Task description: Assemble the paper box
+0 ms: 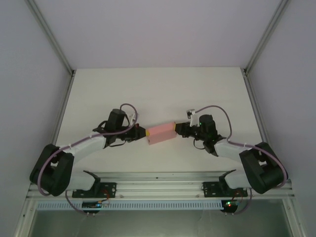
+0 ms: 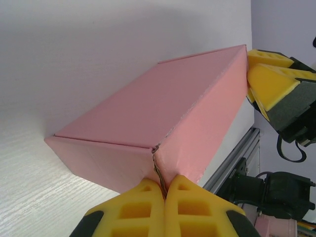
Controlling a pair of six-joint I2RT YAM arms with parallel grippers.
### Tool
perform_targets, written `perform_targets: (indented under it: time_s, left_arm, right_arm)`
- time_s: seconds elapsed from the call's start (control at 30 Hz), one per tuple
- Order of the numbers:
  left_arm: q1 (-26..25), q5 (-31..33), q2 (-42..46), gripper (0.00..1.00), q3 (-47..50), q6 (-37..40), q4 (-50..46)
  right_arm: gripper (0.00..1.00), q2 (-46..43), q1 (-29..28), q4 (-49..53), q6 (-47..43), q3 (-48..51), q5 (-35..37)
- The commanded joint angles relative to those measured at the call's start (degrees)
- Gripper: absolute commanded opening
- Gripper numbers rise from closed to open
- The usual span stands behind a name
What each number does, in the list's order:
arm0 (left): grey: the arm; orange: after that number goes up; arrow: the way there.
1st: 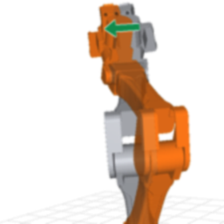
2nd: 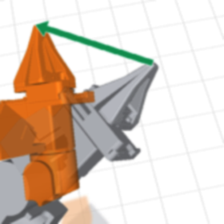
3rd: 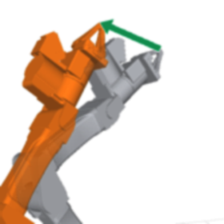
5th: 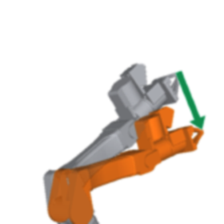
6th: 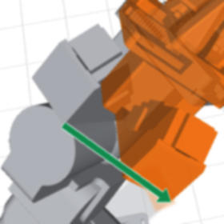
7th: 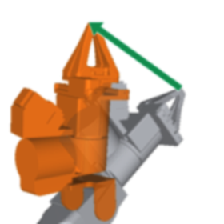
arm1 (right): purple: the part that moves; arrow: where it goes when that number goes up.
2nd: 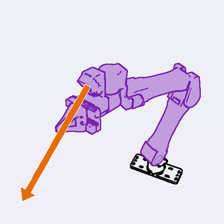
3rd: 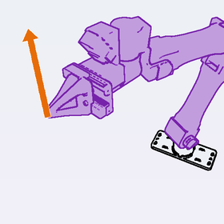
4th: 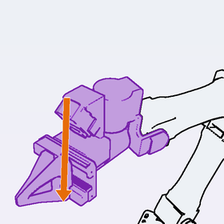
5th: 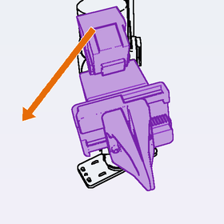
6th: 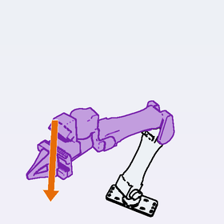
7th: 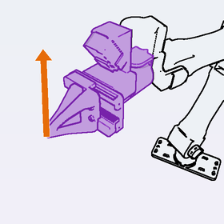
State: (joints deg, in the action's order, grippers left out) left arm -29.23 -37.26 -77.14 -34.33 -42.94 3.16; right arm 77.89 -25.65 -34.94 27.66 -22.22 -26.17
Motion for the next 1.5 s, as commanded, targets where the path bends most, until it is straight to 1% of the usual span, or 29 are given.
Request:
perform_targets:
  time_s: [0.0, 0.03, 0.07, 0.1, 0.13, 0.17, 0.2, 0.23, 0.27, 0.33, 0.37, 0.4, 0.47, 0.5, 0.53, 0.6, 0.63, 0.7, 0.73, 0.77, 0.8, 0.9, 0.93, 1.03, 1.1, 1.13, 1.2, 1.3, 1.47]
  left_arm:
    - [-1.3, 6.1, -2.9, 0.0, 3.6, 3.3, -7.4]
    - [-1.3, 6.2, -2.4, 0.03, 2.9, 3.5, -8.1]
    - [-1.3, 6.3, -2.0, 0.22, 1.9, 3.8, -9.0]
    - [-1.3, 7.0, -1.7, 0.26, 0.7, 3.9, -10.3]
    - [-1.3, 7.6, -1.8, 0.26, -0.9, 4.3, -11.8]
    - [-1.3, 8.2, -1.8, 0.33, -2.8, 4.9, -13.6]
    - [-1.3, 9.1, -1.9, 0.42, -4.7, 5.1, -15.6]
    - [-1.3, 9.9, -2.0, 0.44, -6.7, 5.7, -17.4]
    - [-1.3, 10.5, -1.9, 0.5, -8.5, 6.3, -19.1]
    - [-1.3, 12.5, -1.4, 0.75, -12.6, 8.0, -22.4]
    - [-1.3, 13.7, -1.0, 0.88, -14.3, 8.8, -23.6]
    - [-1.3, 14.9, -0.4, 0.99, -15.9, 9.5, -24.5]
    - [-1.3, 17.6, 0.8, 1.0, -19.3, 10.8, -26.3]
    - [-1.3, 19.0, 1.3, 1.0, -20.9, 11.7, -27.1]
    - [-1.1, 21.2, 1.8, 1.0, -22.8, 12.8, -28.4]
    - [-1.1, 27.3, 2.4, 1.0, -26.0, 14.0, -31.2]
    - [-0.7, 30.8, 2.6, 1.0, -27.6, 14.5, -32.5]
    - [0.7, 35.7, 2.6, 1.0, -29.4, 15.1, -34.0]
    - [2.0, 36.9, 2.7, 1.0, -29.9, 15.4, -34.2]
    - [3.5, 36.9, 2.8, 1.0, -29.9, 15.9, -33.8]
    - [5.1, 36.8, 2.7, 1.0, -29.8, 15.8, -33.6]
    - [10.0, 34.8, 3.0, 1.0, -28.9, 15.7, -31.9]
    - [11.4, 33.9, 3.0, 0.99, -28.5, 15.9, -31.6]
    - [14.1, 33.7, 3.4, 1.0, -27.2, 17.4, -30.6]
    - [15.6, 34.1, 3.6, 1.0, -26.1, 18.2, -30.3]
    - [16.4, 34.0, 3.6, 0.99, -25.4, 18.2, -29.9]
    - [17.7, 33.1, 3.6, 1.0, -24.1, 18.7, -29.0]
    - [19.0, 31.2, 3.8, 1.0, -22.8, 19.4, -28.1]
    - [19.5, 30.9, 4.3, 1.0, -21.6, 20.6, -27.9]
  right_arm:
    - [0.23, 2.8, -1.5, 16.6, -2.6, 3.5, 2.0]
    - [0.27, 2.2, -1.7, 17.7, -2.1, 3.0, 2.2]
    - [0.36, 1.5, -1.7, 18.9, -1.4, 2.2, 2.2]
    - [0.39, 0.9, -1.7, 21.2, -0.3, 1.1, 3.0]
    - [0.38, 0.3, -1.8, 23.7, 0.1, -0.2, 3.5]
    - [0.39, -0.4, -1.7, 26.1, 0.6, -1.8, 4.1]
    - [0.41, -1.1, -1.8, 28.9, 1.0, -3.5, 5.2]
    - [0.43, -1.7, -1.8, 31.5, 1.3, -5.2, 5.7]
    - [0.51, -2.4, -1.7, 33.6, 2.0, -6.6, 5.7]
    - [0.54, -4.0, -1.3, 36.8, 2.8, -9.6, 6.3]
    - [0.59, -4.7, -1.1, 38.2, 2.8, -11.1, 6.7]
    - [0.66, -5.5, -0.7, 39.1, 2.4, -12.5, 6.9]
    - [0.82, -6.8, 0.1, 39.9, 1.4, -15.3, 6.0]
    - [0.93, -7.3, 0.7, 39.9, 0.9, -16.5, 5.4]
    - [1.0, -7.7, 1.3, 39.6, 0.1, -17.7, 4.2]
    - [1.0, -8.0, 2.7, 38.8, -2.8, -19.8, 1.0]
    - [1.0, -7.8, 3.4, 38.6, -5.9, -20.9, -2.0]
    - [1.0, -7.3, 4.1, 39.4, -13.8, -23.3, -7.7]
    - [1.0, -6.9, 4.0, 41.0, -21.1, -25.1, -10.0]
    - [1.0, -6.7, 3.3, 45.1, -29.9, -27.5, -11.2]
    - [1.0, -6.5, 2.1, 48.9, -36.6, -29.3, -11.9]
    - [1.0, -4.4, -4.2, 61.6, -57.9, -35.6, -7.3]
    - [1.0, -3.1, -7.1, 66.9, -66.2, -37.7, -4.5]
    - [1.0, 2.7, -15.3, 77.4, -79.1, -43.2, 7.3]
    - [1.0, 7.8, -19.0, 81.1, -81.8, -47.0, 14.3]
    - [1.0, 10.2, -19.9, 81.6, -82.1, -48.8, 16.9]
    - [1.0, 14.8, -21.0, 82.4, -82.8, -52.2, 20.3]
    - [1.0, 21.3, -21.7, 85.0, -84.8, -58.3, 21.4]
    - [1.0, 30.9, -21.8, 92.5, -88.8, -66.4, 22.0]
